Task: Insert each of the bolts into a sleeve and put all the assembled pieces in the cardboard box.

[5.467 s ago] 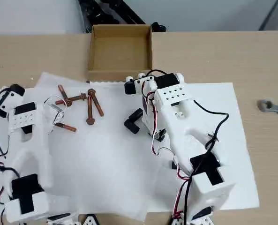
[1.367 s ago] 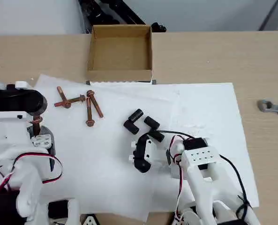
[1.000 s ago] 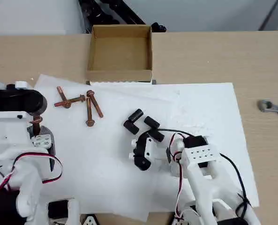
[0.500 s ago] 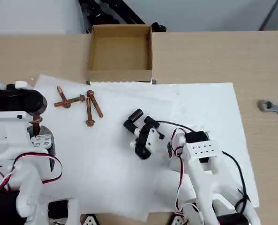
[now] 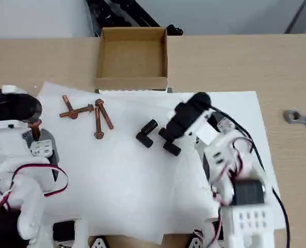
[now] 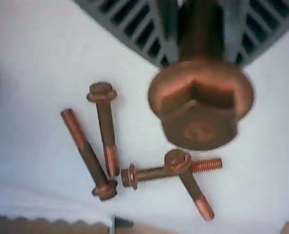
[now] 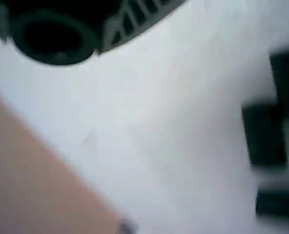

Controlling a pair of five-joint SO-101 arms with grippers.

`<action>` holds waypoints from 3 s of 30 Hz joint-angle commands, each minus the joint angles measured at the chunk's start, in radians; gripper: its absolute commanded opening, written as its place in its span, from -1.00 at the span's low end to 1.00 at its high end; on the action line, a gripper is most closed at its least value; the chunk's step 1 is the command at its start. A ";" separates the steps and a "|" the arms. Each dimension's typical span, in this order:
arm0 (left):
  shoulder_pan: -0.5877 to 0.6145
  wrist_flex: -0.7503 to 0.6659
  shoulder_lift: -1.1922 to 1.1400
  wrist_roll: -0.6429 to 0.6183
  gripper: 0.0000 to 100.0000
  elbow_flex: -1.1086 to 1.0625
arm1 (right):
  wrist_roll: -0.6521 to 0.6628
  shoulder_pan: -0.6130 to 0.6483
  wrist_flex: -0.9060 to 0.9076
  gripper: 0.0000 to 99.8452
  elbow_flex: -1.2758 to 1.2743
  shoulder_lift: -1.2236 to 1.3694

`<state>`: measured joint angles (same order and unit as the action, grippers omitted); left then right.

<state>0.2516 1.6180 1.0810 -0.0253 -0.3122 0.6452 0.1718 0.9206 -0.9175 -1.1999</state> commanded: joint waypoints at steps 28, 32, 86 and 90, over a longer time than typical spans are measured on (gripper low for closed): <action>-0.506 -0.657 0.006 -0.009 -0.99 -0.153 | -0.859 0.446 -0.335 -0.99 0.080 0.200; -0.568 -0.697 0.005 -0.018 -0.99 -0.153 | -0.856 0.444 -0.348 -0.99 0.063 0.197; -0.853 -0.549 -0.287 -0.299 -0.99 0.133 | -0.715 0.496 -0.469 -0.99 -0.497 -0.602; -0.862 -0.520 -0.287 -0.299 -0.99 0.133 | -0.715 0.496 -0.461 -0.99 -0.494 -0.602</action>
<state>-0.6030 1.0825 0.7940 -0.3153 -0.2263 -0.0591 0.6644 0.4757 -1.4208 -1.7921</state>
